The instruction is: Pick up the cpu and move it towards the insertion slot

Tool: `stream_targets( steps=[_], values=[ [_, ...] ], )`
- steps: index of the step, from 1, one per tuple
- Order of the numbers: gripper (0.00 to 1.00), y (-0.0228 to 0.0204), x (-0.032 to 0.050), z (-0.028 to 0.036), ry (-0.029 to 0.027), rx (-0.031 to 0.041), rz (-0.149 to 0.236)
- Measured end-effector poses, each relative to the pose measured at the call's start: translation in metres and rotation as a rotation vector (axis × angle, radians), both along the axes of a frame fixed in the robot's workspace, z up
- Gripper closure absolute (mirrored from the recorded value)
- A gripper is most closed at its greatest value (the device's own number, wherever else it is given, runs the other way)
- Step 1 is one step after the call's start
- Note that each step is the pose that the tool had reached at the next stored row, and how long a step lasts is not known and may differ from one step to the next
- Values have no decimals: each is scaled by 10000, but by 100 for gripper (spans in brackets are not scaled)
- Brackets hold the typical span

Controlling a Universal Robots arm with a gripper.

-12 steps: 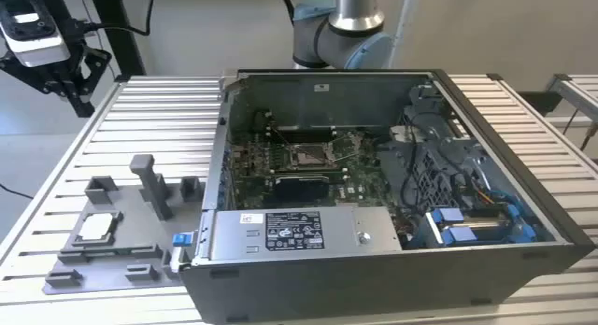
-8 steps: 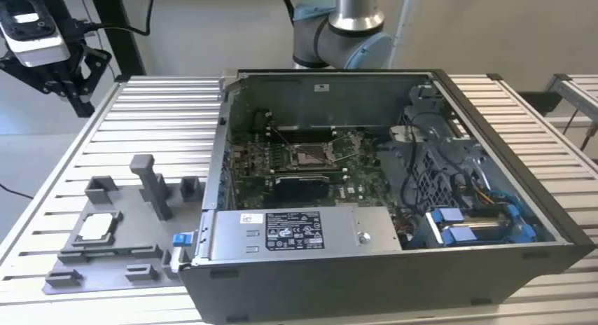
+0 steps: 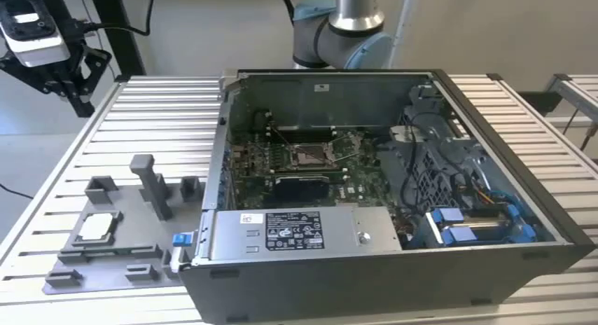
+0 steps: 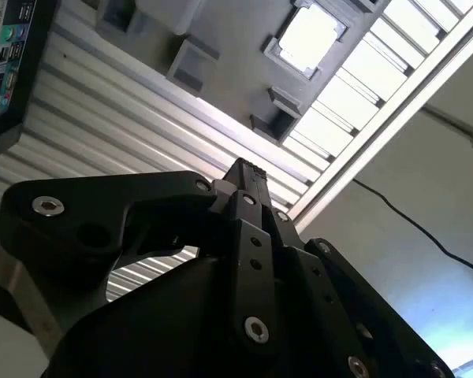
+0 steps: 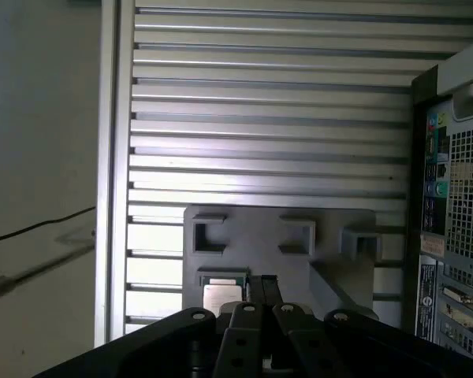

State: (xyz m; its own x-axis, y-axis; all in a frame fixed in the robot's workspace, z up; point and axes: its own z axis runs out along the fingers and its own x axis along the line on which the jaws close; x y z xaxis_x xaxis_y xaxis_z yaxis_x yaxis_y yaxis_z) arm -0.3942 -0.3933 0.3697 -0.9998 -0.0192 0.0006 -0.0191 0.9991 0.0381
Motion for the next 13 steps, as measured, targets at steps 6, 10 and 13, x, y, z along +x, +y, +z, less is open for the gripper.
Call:
stream_targets(
  steps=[6, 10, 13],
  values=[
    [100, -99, -19, -6, -1, 1, -1],
    [100, -211, -41, -14, -1, 1, 0],
    [100, -290, -55, -20, -2, 1, -1]
  ],
)
